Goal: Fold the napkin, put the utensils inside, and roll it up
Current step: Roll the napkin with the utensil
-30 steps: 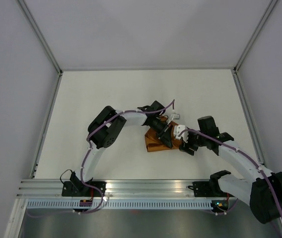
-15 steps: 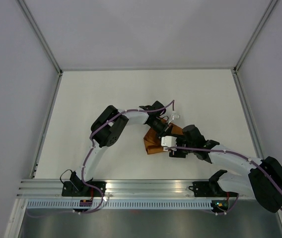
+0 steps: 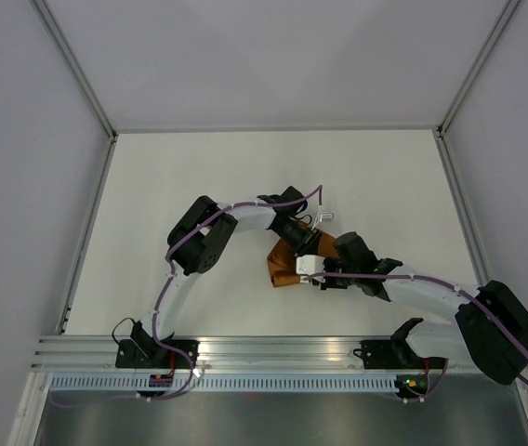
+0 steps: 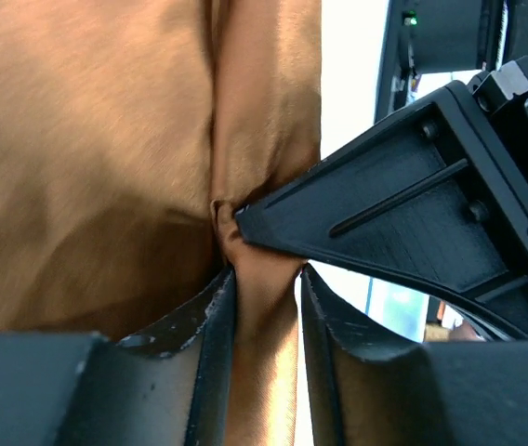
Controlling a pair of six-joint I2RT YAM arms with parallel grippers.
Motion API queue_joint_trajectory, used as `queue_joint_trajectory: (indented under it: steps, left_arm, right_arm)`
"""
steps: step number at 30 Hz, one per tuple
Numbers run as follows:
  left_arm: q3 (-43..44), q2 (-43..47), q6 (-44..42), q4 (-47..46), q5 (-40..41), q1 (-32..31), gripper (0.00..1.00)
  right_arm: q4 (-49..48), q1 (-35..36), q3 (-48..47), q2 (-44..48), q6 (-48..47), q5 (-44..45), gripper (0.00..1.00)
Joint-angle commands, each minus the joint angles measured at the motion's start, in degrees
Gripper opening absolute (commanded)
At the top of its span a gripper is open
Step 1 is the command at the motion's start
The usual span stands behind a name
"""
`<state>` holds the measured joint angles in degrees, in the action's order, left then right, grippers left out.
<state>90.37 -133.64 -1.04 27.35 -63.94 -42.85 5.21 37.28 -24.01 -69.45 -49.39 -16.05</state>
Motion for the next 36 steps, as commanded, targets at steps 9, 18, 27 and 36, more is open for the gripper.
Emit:
queue_joint_trajectory:
  steps: [9, 18, 27, 36]
  left_arm:
    - [0.08, 14.35, 8.49, -4.48, 12.16, 6.9, 0.38]
    - [-24.78, 33.87, 19.49, -27.34, 36.15, 9.28, 0.33]
    - [-47.9, 51.37, 9.85, -47.73, 59.08, 0.94, 0.38]
    - [-54.16, 48.14, -18.81, -59.42, 78.96, -19.1, 0.43]
  right_arm:
    - [17.0, -3.35, -10.96, -11.4, -1.59, -8.62, 0.15]
    - [34.04, -10.46, -26.77, -27.91, -10.02, -17.43, 0.15]
    - [47.77, -14.51, -43.3, -45.24, -13.89, -20.51, 0.15]
    - [49.89, -16.45, -48.85, -50.78, -13.46, -21.39, 0.16]
